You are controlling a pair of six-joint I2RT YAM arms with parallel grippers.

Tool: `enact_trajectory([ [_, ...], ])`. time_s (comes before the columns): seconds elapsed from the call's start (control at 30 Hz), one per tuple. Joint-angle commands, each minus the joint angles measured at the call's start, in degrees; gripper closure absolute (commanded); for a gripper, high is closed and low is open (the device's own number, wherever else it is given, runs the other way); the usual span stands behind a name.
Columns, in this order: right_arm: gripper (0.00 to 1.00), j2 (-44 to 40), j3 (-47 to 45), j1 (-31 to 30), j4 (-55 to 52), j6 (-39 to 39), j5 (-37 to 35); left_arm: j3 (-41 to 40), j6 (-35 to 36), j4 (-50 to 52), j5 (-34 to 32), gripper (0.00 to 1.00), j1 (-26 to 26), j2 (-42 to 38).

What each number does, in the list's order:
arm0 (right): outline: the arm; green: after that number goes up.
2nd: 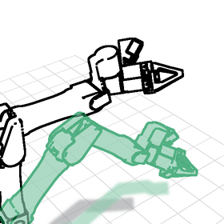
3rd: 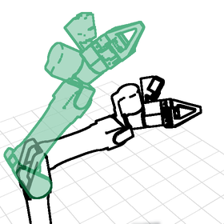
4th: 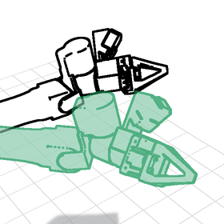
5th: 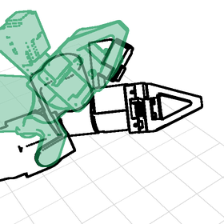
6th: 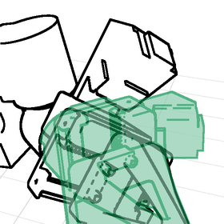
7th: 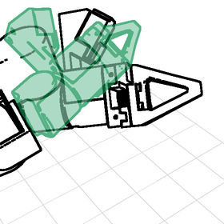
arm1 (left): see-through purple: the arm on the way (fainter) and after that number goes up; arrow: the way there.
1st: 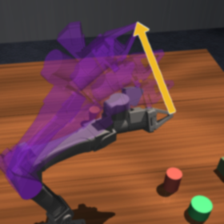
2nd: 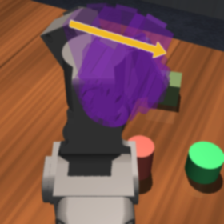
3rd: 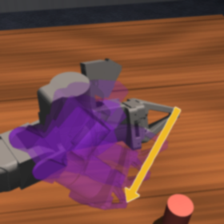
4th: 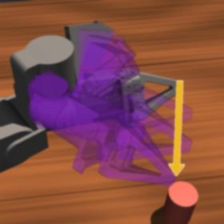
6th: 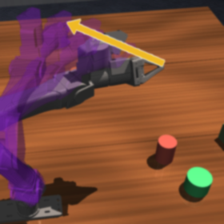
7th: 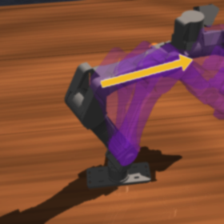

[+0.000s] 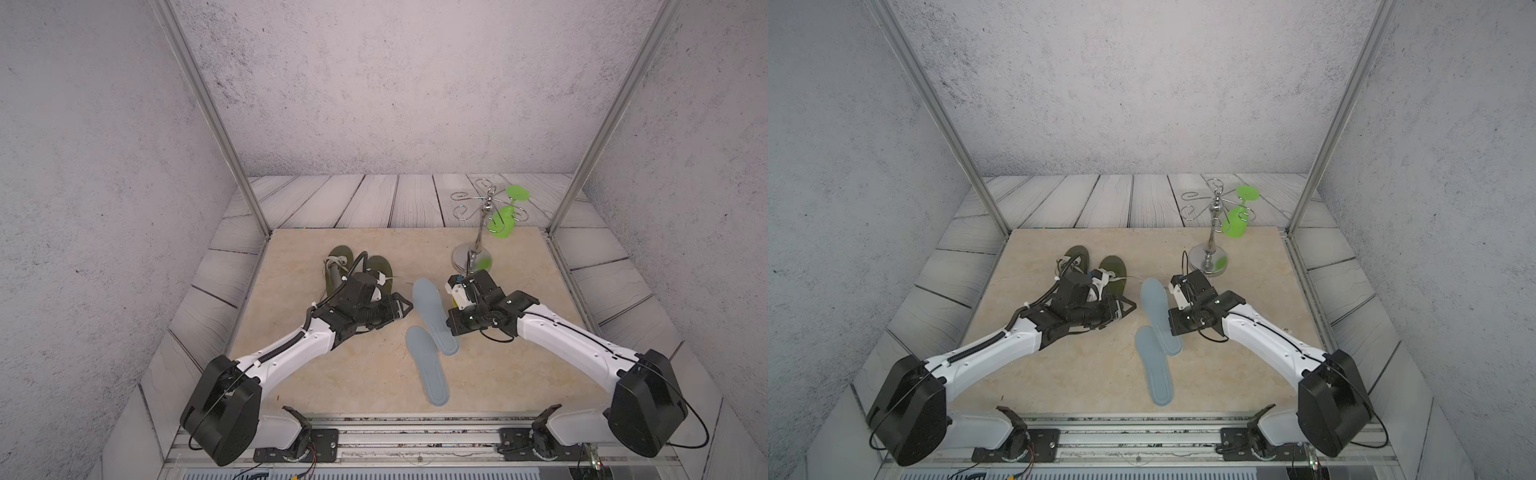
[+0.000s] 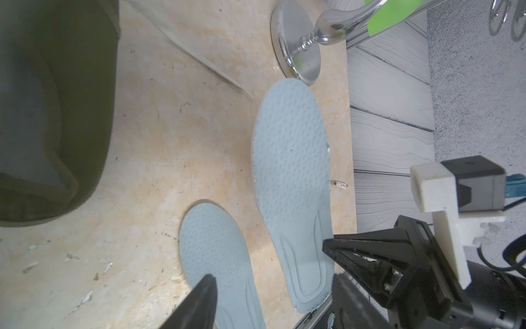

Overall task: Insert the insole into the shoe
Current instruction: Pick up the insole from the center of the board.

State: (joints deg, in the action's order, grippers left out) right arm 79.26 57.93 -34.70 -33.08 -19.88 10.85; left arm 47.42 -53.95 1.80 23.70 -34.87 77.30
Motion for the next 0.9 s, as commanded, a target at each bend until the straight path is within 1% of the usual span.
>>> enact_trajectory([
  [0.0, 1.0, 1.55, 2.06, -0.11, -0.23, 0.93, 1.46, -1.1, -0.74, -3.68, 2.9, 0.34, 1.11, 0.37],
  [0.2, 1.0, 2.37, 2.76, -0.11, 0.53, -0.42, 3.85, -0.51, 1.04, -8.48, 8.67, 0.34, 1.56, 3.91],
  [0.3, 1.0, 1.79, 1.66, -0.17, 2.35, -1.47, 5.2, -0.39, 1.48, -9.01, 8.53, 0.34, 1.56, 5.28],
  [0.43, 1.0, 1.68, 1.61, -0.11, 2.23, -1.48, 6.07, -0.91, 0.83, -11.08, 8.54, 0.35, 1.56, 6.68],
  [0.6, 1.0, 1.94, 1.61, -0.11, 2.63, -1.23, 8.24, -1.07, 0.55, -16.29, 10.74, 0.36, 1.56, 8.79],
  [0.73, 1.0, 1.37, 0.4, -0.11, 4.49, -1.11, 9.1, -0.84, 0.79, -17.61, 11.09, 0.4, 1.56, 10.32],
  [0.87, 1.0, 1.79, 0.04, -0.1, 5.39, -0.78, 10.47, -0.84, -0.47, -20.74, 11.84, 0.46, 1.56, 12.39],
])
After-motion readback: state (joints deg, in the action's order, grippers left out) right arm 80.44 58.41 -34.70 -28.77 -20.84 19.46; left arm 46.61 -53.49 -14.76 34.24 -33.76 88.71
